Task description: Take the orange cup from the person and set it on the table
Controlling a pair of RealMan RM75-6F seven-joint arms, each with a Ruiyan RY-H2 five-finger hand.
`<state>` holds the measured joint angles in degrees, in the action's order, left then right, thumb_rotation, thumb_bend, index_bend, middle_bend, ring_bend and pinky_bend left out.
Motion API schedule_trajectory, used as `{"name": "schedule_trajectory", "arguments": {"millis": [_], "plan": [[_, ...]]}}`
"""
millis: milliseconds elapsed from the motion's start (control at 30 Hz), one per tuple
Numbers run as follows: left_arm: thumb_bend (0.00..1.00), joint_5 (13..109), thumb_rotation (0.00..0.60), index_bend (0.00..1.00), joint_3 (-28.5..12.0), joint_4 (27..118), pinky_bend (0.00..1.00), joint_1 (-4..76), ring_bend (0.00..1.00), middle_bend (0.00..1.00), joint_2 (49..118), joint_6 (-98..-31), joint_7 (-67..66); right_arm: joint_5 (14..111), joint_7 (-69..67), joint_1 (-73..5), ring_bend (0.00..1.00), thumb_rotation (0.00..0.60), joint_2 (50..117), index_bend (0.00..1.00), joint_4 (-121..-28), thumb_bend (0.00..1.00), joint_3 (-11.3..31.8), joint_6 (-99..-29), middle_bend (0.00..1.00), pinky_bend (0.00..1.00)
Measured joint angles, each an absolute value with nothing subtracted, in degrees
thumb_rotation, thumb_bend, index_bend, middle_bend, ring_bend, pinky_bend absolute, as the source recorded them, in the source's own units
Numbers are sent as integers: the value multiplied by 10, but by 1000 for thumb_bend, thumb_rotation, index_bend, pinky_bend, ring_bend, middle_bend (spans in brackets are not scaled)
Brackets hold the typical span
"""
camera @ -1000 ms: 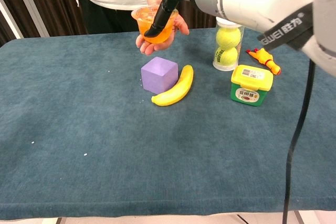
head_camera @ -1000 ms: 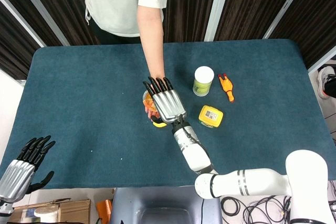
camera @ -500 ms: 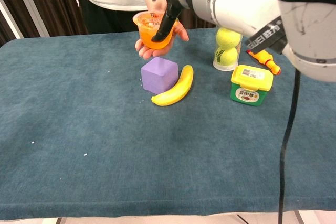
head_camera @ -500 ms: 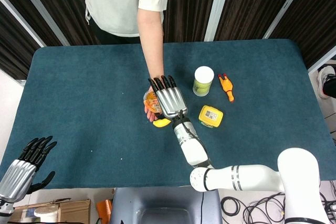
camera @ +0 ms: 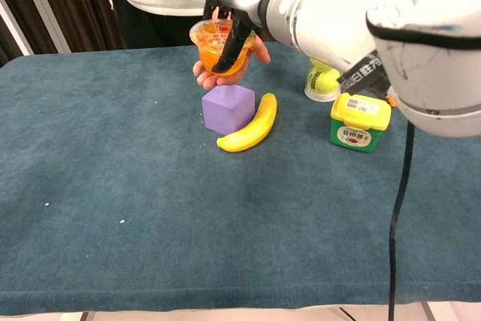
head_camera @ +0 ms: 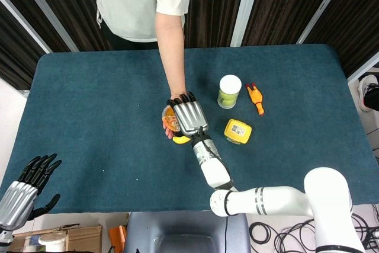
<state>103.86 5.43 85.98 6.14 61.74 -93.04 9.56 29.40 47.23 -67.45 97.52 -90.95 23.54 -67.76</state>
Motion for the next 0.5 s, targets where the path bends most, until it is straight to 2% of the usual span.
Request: {"name": "schedule_trajectory", "arguments": {"millis": [33,167,333,500], "plan": [[371,1039,600,0,54,860,67,62,0,0,618,-930,95,302,470,-674,372,600,976,585,-908,146,233,-681,487,432],[370,1039,600,0,55,861,67,63,0,0,618,-926,93,337,464,-670,450,600,980,680,-903,145,223,-698,559,520],[371,1038,600,0,55,862,67,64,0,0,620,-923,89,387,448,-655,470,600,970,701,-920,146,216,-724,576,539],[371,1038,600,0,55,863,67,64,0,0,620,-922,87,438,417,-617,470,600,925,699,-987,145,204,-748,576,542]]}}
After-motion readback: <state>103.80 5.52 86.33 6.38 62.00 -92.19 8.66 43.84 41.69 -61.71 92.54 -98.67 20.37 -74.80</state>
